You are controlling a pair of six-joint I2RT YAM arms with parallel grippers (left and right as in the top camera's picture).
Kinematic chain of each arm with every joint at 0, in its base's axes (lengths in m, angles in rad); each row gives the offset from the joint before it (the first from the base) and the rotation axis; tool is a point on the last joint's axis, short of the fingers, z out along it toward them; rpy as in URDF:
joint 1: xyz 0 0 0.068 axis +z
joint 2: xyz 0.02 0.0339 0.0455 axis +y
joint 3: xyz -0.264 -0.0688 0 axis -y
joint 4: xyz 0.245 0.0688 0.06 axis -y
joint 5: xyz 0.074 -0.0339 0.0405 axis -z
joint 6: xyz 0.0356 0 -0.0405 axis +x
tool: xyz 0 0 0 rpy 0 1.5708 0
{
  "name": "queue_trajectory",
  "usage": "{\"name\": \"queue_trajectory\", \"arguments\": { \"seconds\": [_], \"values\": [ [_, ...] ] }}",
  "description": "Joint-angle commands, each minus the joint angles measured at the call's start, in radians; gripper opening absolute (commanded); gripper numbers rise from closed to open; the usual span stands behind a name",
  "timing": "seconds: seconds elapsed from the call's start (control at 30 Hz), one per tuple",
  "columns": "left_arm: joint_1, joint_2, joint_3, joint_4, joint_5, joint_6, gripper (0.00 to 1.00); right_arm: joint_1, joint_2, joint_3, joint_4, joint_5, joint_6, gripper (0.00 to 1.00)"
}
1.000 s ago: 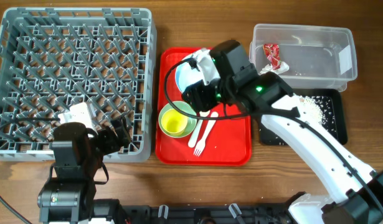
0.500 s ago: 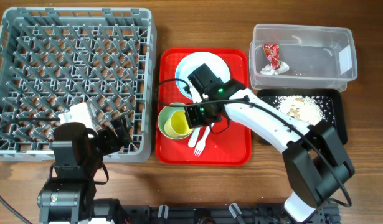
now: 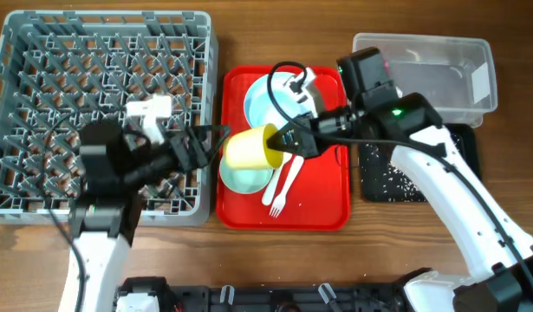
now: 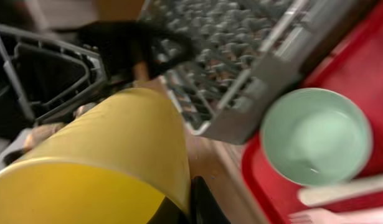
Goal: Sort waste into correct bins and load items into the dishwasher rack
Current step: 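Lift the yellow cup with the right gripper and hand it to the left gripper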
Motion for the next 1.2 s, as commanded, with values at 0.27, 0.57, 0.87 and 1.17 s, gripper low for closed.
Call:
{"name": "queue_trajectory", "arguments": {
  "seconds": [0.27, 0.57, 0.87, 1.17],
  "values": [
    [0.003, 0.180, 0.008, 0.449, 0.569, -0.213, 1.00, -0.006, 0.010, -0.001, 0.179, -0.027, 0.179, 0.04],
    [-0.022, 0.180, 0.008, 0.542, 0.591, -0.238, 0.86, -0.008, 0.010, -0.001, 0.226, -0.087, 0.251, 0.04],
    [-0.094, 0.180, 0.008, 0.638, 0.557, -0.272, 0.90, -0.005, 0.011, -0.002, 0.195, -0.087, 0.253, 0.04],
    [-0.097, 0.181, 0.008, 0.640, 0.534, -0.271, 0.47, -0.002, 0.011, -0.002, 0.187, -0.086, 0.251, 0.06]
  ]
}}
